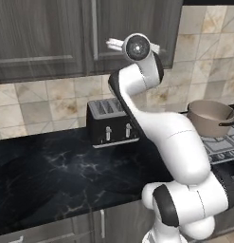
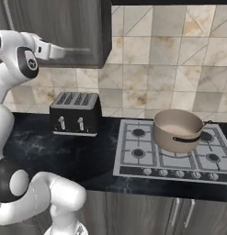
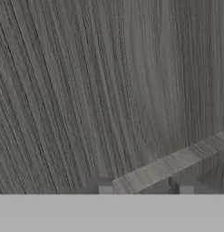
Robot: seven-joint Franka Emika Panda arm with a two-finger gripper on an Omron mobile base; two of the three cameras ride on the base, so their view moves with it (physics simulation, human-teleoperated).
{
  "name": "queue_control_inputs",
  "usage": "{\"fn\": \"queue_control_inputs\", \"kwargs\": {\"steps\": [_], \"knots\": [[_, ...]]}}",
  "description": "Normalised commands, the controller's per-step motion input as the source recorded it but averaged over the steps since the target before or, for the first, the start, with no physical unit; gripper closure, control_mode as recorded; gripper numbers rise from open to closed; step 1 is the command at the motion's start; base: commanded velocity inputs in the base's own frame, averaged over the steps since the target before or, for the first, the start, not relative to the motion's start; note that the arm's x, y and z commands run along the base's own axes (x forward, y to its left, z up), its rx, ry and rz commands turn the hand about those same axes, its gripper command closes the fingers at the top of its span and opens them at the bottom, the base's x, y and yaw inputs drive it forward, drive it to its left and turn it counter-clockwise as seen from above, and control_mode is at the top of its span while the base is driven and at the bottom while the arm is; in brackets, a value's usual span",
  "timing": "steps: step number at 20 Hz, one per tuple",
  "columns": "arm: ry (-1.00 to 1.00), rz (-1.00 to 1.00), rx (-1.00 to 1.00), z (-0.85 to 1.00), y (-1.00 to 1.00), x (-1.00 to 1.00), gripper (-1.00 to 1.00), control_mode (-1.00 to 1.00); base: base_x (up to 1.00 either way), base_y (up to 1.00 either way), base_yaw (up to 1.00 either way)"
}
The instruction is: Open the cabinet and move the ladle to the pot. Then close the cabinet.
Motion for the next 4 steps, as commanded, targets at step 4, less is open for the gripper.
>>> {"fn": "queue_control_inputs", "kwargs": {"steps": [4], "knots": [[0.14, -0.12, 0.00, 0.00, 0.30, 0.00, -1.00, -1.00, 0.00, 0.00, 0.00]]}}
